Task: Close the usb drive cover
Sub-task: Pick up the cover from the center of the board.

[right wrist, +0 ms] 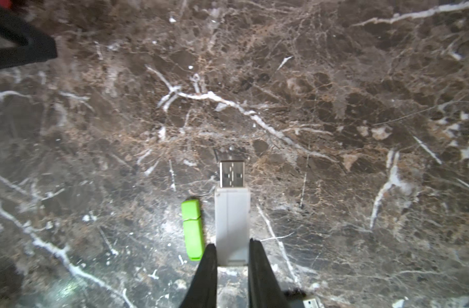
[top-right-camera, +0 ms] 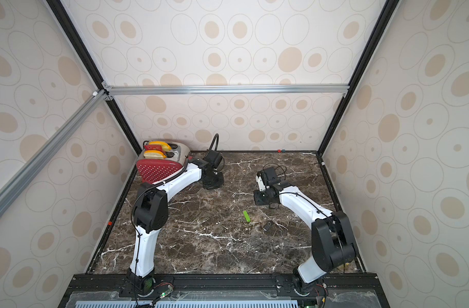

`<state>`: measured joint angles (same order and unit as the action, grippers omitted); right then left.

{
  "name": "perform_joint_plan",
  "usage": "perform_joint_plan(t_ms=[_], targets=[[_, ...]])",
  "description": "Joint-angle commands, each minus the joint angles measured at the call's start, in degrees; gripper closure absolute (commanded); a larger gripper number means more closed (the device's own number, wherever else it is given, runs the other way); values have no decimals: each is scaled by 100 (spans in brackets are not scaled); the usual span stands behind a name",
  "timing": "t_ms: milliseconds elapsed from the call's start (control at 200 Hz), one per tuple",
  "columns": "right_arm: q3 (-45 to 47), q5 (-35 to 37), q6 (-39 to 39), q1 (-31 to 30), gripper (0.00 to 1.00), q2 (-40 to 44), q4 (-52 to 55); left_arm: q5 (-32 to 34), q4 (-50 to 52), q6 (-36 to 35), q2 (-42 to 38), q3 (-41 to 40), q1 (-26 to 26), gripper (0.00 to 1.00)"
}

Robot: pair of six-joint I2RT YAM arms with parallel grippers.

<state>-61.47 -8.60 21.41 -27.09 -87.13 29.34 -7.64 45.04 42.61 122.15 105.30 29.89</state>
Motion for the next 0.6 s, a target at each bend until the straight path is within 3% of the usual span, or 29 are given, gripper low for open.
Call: perform_joint_plan(t_ms=[0, 366, 596], targets=[[248, -895, 178, 31, 100, 382, -338, -180, -365, 181, -397, -210, -39, 100], [1404, -3604, 1218, 194, 100, 941, -2640, -831, -1699, 714, -1374, -1334, -52, 100], [1970, -4396, 2110, 238, 100, 891, -4269, -1227, -2469, 1057, -1840, -1859, -48, 100]])
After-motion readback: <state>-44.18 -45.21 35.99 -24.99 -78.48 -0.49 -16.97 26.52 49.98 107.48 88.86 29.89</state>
